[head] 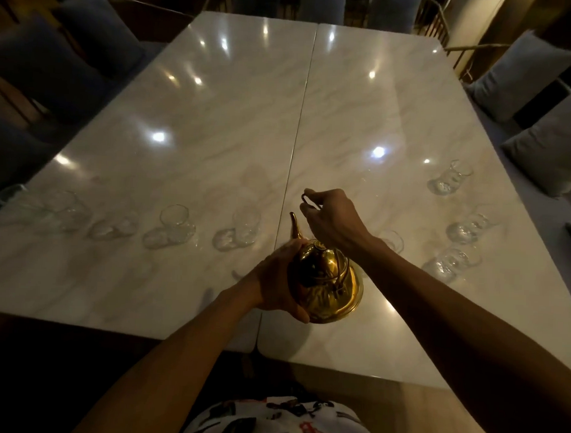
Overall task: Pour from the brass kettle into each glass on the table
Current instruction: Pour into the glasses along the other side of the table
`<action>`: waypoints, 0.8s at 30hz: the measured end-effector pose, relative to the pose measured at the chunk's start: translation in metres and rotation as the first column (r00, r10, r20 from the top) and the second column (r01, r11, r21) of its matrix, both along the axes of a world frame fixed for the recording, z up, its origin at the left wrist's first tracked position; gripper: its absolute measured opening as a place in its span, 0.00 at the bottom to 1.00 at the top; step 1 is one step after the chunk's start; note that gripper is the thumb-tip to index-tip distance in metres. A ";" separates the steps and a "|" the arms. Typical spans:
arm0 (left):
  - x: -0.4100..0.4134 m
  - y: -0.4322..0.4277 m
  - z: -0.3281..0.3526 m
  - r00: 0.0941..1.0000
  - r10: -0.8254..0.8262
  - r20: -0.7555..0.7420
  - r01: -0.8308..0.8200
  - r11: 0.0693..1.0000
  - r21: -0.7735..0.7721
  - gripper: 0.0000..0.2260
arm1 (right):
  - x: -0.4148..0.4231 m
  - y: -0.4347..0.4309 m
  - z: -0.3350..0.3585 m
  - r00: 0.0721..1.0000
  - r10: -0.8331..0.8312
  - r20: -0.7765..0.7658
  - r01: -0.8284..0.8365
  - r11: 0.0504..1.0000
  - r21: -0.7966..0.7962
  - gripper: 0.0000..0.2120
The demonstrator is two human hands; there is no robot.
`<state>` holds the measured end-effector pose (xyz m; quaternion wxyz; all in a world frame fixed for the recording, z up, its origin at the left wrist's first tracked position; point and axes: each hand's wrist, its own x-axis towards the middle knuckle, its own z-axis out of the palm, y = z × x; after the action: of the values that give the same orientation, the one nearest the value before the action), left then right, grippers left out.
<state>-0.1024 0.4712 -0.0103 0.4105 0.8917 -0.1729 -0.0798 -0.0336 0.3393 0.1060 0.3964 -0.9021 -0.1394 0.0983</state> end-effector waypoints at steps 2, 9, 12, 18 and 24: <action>-0.002 0.012 -0.001 1.000 0.004 0.010 -0.004 1.000 -0.002 0.53 | -0.003 0.013 0.000 1.000 -0.003 -0.001 0.003 1.000 0.001 0.21; 0.002 0.070 -0.014 0.998 -0.059 0.033 0.060 0.998 -0.017 0.54 | -0.003 0.069 -0.004 0.998 -0.021 -0.052 0.020 1.000 -0.018 0.21; 0.004 0.092 -0.019 0.994 -0.105 0.023 0.105 0.994 -0.035 0.53 | 0.004 0.092 -0.009 0.995 -0.047 -0.088 0.041 0.997 -0.067 0.20; 0.009 0.120 -0.030 0.985 -0.172 -0.025 0.168 0.980 -0.104 0.52 | 0.015 0.127 -0.016 0.970 -0.124 -0.209 0.099 0.987 -0.124 0.20; 0.018 0.134 -0.046 0.969 -0.248 -0.027 0.239 0.955 -0.178 0.52 | 0.022 0.146 -0.021 0.958 -0.169 -0.232 0.123 0.972 -0.198 0.14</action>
<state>-0.0845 0.6054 -0.0560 0.4775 0.8224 -0.2776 -0.1360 -0.0112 0.4853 0.0852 0.3331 -0.9229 -0.0122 0.1929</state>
